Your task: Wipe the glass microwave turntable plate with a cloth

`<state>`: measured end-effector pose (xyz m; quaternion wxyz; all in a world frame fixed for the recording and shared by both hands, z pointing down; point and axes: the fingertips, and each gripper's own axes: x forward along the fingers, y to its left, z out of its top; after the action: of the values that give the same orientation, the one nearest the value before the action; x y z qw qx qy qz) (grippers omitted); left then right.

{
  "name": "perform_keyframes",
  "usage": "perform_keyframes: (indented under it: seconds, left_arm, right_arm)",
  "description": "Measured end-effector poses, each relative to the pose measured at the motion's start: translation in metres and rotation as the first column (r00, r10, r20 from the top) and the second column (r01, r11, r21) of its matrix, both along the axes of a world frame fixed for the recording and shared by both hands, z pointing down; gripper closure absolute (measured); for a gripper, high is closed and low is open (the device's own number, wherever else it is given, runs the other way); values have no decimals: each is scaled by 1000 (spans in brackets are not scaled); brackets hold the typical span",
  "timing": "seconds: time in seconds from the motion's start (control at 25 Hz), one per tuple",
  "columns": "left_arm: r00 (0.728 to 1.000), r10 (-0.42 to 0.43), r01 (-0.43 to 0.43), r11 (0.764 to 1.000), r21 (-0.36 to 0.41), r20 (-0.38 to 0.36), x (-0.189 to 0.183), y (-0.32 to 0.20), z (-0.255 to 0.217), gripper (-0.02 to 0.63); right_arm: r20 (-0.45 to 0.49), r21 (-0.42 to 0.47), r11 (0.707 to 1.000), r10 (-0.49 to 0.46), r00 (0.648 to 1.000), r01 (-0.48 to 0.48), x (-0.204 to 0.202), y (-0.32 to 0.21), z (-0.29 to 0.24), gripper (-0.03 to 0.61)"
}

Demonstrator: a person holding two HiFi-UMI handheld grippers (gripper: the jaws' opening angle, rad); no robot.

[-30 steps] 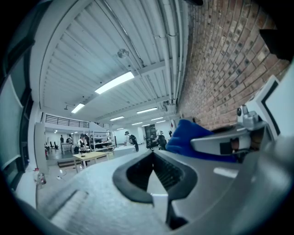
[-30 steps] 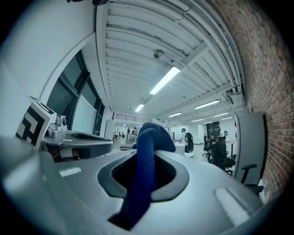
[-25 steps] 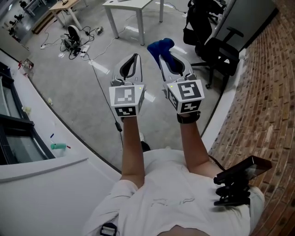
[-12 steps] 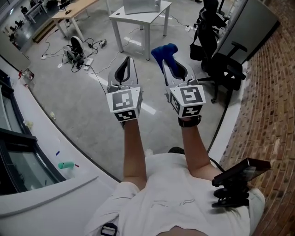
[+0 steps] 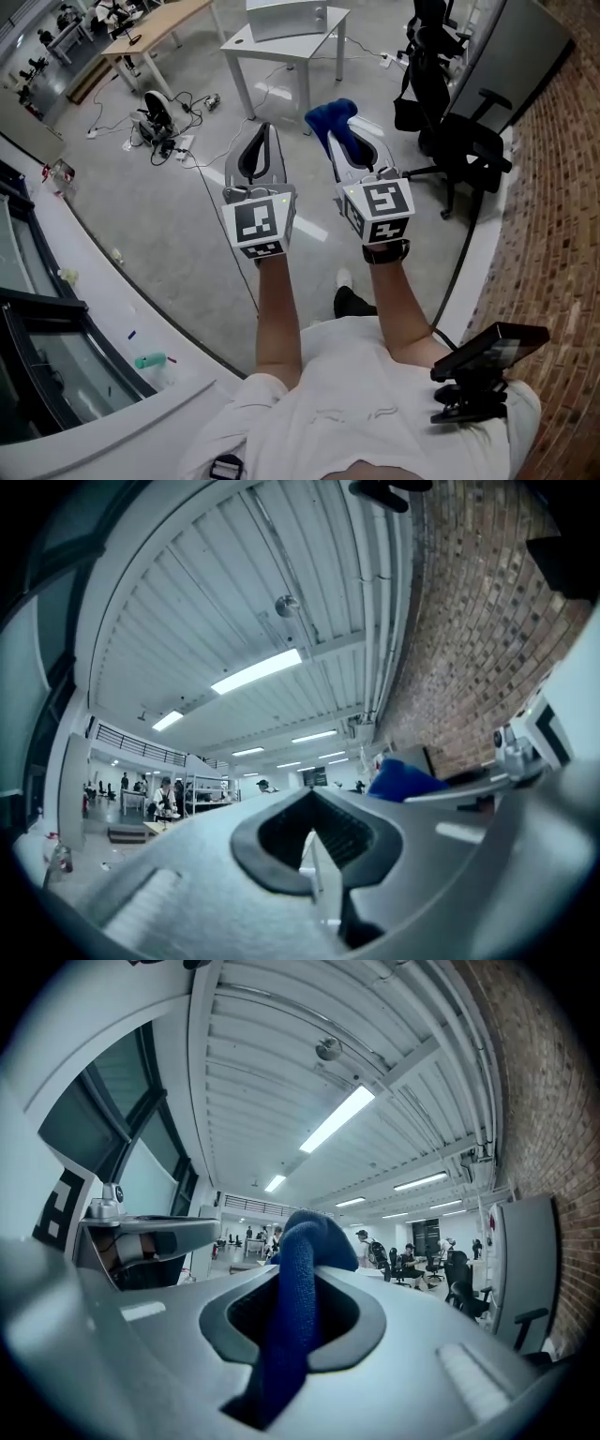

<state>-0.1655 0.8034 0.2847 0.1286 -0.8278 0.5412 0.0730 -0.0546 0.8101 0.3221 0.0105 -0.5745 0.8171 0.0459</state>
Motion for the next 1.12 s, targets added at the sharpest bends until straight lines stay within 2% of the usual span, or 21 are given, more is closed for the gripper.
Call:
perform_keyframes:
  seconds: [0.12,0.32,0.48,0.68,0.84,0.96,1.12]
  left_arm:
    - [1000,1,-1,1000,-5,-3,6,-27,-6,614]
    - [1000,-5,5,1000,21,1,30,-68,-20,614]
    - [1000,-14,14,999,45,-9,49,-93,-27,614]
    - [1000,-28,28,1000,3,-2,73,-131,-12,614]
    - [1000,9,-8,999,-42,18,97,-145,8,614]
    - [999,7,-3,997,-77,47,102,-154,26,614]
    - [999,-1,5,996,-84,49,99,-182,31,614]
  right_arm:
    - [3,17,1000,-22,1000,22,1,-25,-11,520]
    - [12,67,997,-31,999,30,29,-69,-30,520]
    - [28,69,997,-33,999,31,53,-97,-31,520]
    - [42,48,997,-61,997,59,72,-131,-25,520]
    - [88,26,996,-85,992,83,88,-148,-15,520]
    - [124,-15,997,-71,990,74,101,-164,2,520]
    - [138,-39,996,-69,988,75,108,-191,14,520]
